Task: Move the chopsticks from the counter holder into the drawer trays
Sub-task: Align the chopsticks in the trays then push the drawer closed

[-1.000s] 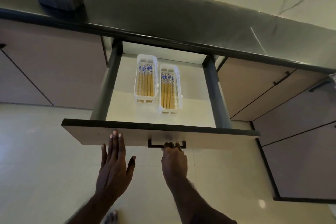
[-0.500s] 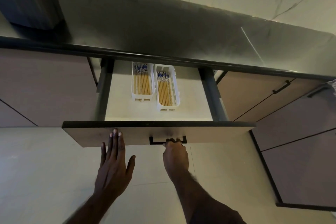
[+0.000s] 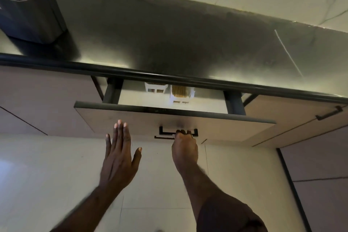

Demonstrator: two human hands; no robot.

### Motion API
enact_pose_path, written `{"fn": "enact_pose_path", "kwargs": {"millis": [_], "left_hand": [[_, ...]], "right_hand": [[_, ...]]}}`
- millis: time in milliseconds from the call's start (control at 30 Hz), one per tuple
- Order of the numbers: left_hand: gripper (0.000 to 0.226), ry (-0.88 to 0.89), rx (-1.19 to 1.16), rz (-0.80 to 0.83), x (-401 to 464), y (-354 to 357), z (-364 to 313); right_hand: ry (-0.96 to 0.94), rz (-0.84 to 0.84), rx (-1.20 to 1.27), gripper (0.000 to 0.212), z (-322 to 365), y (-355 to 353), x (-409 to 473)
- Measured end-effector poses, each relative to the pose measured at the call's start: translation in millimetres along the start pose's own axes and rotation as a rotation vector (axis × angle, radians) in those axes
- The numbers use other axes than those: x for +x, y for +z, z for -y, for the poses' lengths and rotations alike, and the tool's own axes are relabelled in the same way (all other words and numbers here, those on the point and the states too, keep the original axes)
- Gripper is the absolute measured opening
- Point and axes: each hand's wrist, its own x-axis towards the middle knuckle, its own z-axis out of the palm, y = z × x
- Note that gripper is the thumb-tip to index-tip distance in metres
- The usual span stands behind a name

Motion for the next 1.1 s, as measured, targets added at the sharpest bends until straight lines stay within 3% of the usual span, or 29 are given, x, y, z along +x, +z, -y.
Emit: {"fn": "enact_pose_path", "kwargs": {"millis": [167,267,333,433,567,667,967,1100], "left_hand": [[0.079,-0.047,0.036,-0.030,49,8,-13],[0.080,-0.073,0.047,-0.034,70,14,-17],[0.080,-0.088,0.054,-0.034,79,19,-17],[0.081,-0.103,0.062,-0.033,88,22,-18],[0.080,-0.093,0.059,-0.037,99,25,-19],[0.082,-0.092,0.049,-0.039,108,26,-19],[0.081,-0.030,0.063,-0.023,119,19,-8],[0.079,0.013,0.042,-0.012,113,10,-12]], "right_hand": [[-0.070,-0.047,0.038,0.030,2,3,47],[-0.141,-0.038,0.042,0.048,-3,11,76],[-0.153,0.017,0.025,0.059,-7,19,89],[-0.123,0.119,0.028,0.054,-9,26,96],[-0.233,0.029,-0.067,0.090,-16,33,105],[-0.261,-0.002,-0.112,0.090,-16,33,113],[-0.166,0.146,-0.117,0.092,-5,20,134],[-0.169,0.168,-0.087,0.080,-6,-1,127]]}}
